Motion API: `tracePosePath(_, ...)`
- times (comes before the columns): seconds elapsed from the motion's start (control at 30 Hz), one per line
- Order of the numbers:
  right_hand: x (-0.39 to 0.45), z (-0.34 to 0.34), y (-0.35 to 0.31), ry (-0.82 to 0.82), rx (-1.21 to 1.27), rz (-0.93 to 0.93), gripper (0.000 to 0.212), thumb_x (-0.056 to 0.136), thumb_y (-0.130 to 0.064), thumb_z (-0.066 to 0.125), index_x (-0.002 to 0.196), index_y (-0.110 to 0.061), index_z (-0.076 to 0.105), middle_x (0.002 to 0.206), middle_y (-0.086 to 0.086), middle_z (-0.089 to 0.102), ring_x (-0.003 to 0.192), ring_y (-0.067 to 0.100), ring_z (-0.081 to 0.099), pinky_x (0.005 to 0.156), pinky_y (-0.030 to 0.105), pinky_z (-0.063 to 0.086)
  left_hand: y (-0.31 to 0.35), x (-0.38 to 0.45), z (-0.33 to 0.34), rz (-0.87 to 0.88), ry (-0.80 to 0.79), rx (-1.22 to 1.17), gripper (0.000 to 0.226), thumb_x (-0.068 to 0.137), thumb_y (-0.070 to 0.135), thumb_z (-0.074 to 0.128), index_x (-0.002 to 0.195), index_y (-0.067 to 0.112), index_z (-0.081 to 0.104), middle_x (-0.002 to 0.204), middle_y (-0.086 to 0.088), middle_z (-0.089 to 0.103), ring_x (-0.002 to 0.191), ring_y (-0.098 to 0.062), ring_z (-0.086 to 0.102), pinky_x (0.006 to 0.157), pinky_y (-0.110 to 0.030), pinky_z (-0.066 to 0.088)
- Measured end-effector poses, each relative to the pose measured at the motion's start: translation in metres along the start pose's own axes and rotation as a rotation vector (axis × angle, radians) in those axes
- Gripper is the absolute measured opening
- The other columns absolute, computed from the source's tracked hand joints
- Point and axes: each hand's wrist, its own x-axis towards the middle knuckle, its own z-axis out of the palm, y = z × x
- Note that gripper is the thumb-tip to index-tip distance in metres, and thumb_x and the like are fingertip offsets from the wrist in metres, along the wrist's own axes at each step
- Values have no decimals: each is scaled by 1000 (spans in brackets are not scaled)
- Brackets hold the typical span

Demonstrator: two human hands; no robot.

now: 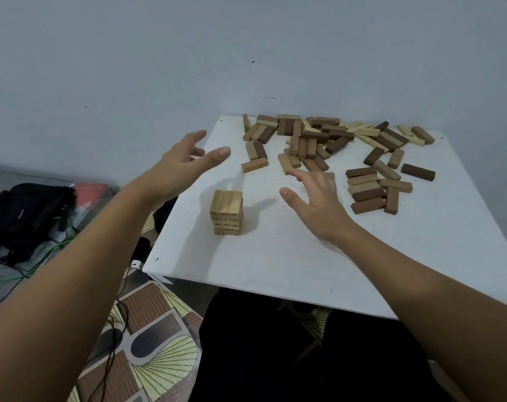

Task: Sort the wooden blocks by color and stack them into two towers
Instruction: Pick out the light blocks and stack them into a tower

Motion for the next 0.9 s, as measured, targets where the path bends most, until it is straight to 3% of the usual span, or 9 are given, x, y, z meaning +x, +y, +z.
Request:
tracePosePath(0.07, 0, -17, 16, 57, -174, -2, 56, 100, -60, 51, 150, -34, 46, 144, -3, 41, 139, 19, 28, 112, 39, 33, 22, 7, 14, 46, 79, 206, 99, 80, 91, 50, 161, 40, 25, 155, -2, 43, 146, -27, 35, 118, -56, 34)
tracePosePath(0.2, 1, -52, 49, 109, -459, 37, 59, 102, -60, 45, 152, -28, 45, 158, 3, 37, 146, 27, 26, 118, 46, 26, 76, 22, 66, 139, 82, 558, 78, 98, 68, 48, 162, 32, 23, 163, -12, 29, 151, -34, 20, 119, -53, 24)
tracePosePath(0.33, 2, -86, 77, 95, -524, 102, 63, 103, -61, 40, 155, -26, 40, 167, 8, 25, 154, 29, 12, 124, 50, 13, 102, 43, 135, 213, 10, 689, 79, 100, 67, 42, 166, 32, 13, 171, -9, 15, 156, -34, 10, 123, -55, 15)
tracePosePath(0.47, 14, -114, 106, 81, -571, 125, 65, 103, -63, 34, 156, -26, 38, 166, 11, 26, 154, 30, 16, 125, 53, 15, 111, 66, 199, 248, -48, 741, 75, 104, 62, 37, 166, 30, 11, 173, -11, 9, 157, -36, 8, 124, -57, 12)
tracePosePath(0.63, 36, -145, 136, 74, -606, 140, 54, 104, -61, 31, 146, -32, 47, 158, 9, 37, 147, 33, 28, 121, 53, 20, 120, 110, 249, 240, -49, 757, 66, 106, 59, 35, 164, 31, 22, 167, -13, 24, 153, -38, 15, 122, -56, 18)
tracePosePath(0.9, 91, -173, 175, 96, -594, 230, 52, 106, -55, 31, 152, -34, 43, 163, 9, 32, 148, 36, 27, 122, 54, 19, 132, 178, 291, 331, 44, 804, 51, 108, 54, 35, 155, 37, 40, 153, -8, 40, 137, -35, 30, 114, -49, 26)
